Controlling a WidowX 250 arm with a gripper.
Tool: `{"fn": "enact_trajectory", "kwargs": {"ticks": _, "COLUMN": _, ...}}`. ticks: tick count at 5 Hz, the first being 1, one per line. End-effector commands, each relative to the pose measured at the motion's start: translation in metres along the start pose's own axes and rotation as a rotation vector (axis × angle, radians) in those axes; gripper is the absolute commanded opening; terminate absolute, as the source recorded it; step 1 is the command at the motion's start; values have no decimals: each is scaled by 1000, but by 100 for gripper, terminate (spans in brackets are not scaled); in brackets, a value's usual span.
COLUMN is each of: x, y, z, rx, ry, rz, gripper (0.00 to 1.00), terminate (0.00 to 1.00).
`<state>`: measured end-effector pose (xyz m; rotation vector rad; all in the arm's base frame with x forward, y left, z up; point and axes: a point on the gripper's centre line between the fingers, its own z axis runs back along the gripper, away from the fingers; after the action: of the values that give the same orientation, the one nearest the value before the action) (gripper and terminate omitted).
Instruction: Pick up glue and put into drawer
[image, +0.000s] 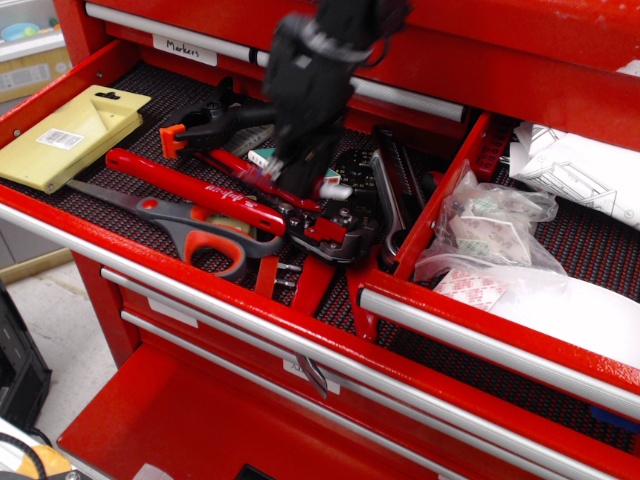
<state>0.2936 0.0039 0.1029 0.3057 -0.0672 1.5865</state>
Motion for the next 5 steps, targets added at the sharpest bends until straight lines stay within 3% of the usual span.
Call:
{"fn": "enact_trajectory", "kwargs": {"ticks": 1, "x": -21, "y": -2, "z": 114, "rx": -30, "ry": -6, "rz": -28, "gripper": 0, "terminate": 0}}
{"fn": "enact_trajectory", "kwargs": {"ticks": 2, "x": -61, "y": -11, "z": 136, "rx": -41, "ry": -34, "rz": 66, "gripper": 0, "terminate": 0}}
{"fn": "enact_trajectory", "kwargs": {"ticks": 3, "x": -94, "y": -16, "z": 140, "rx": -73, "ry": -83, "rz": 126, "gripper": 0, "terminate": 0}}
{"fn": "enact_trajectory", "kwargs": {"ticks": 4, "x": -116, "y": -18, "z": 136, "rx": -54, "ry": -123, "rz": 185, "gripper": 0, "terminate": 0}}
{"fn": "enact_trajectory", "kwargs": {"ticks": 5, "x": -116, "y": -18, "z": 136, "rx": -54, "ry": -123, "rz": 185, "gripper": 100, "terminate": 0}}
